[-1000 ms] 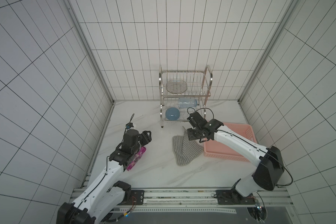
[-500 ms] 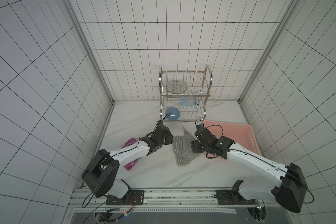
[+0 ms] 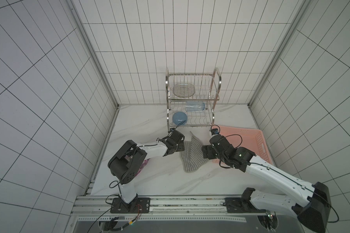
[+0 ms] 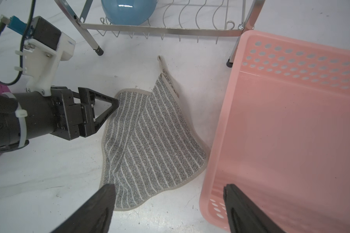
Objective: Fold the square dishcloth
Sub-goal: Flatten out the cleaning item at the center of the board.
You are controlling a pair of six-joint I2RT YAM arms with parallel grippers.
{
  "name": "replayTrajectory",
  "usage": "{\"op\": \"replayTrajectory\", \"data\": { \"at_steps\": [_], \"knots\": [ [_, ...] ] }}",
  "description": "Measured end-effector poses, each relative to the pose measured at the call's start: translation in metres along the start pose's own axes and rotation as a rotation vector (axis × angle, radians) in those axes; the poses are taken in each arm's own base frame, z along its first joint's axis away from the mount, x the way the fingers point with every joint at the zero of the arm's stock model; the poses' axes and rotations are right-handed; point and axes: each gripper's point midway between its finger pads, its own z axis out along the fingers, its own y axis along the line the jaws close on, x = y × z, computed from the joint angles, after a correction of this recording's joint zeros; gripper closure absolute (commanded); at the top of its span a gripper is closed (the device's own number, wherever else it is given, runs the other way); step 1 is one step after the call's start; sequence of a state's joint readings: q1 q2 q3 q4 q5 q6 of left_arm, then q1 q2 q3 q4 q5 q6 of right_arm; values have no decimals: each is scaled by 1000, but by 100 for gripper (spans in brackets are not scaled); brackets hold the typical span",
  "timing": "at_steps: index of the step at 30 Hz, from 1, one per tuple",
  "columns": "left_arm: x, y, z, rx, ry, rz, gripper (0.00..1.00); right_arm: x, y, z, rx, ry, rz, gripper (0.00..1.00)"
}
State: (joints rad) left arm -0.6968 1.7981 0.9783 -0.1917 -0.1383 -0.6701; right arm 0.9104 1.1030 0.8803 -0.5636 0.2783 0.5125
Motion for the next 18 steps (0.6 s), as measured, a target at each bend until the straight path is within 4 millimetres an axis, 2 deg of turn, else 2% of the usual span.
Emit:
{"op": "replayTrajectory", "data": {
  "at_steps": [4,7,11,14,18],
  "knots": [
    [-1,-2,6,-22,-12,4,40,1,-2,1,11,0,-2,12],
    [-3,1,7,-46,-22,-7,57,1,-5,1,23,-7,-1,12],
    [-1,6,8,-71,-28,-24,71,-4,-8,-3,35,-32,5,12],
    [0,8,8,-81,-33,-31,73,-6,-10,-4,44,-44,9,12],
    [1,5,7,-84,-39,-33,65,-7,-11,-4,54,-49,18,12]
  ]
}}
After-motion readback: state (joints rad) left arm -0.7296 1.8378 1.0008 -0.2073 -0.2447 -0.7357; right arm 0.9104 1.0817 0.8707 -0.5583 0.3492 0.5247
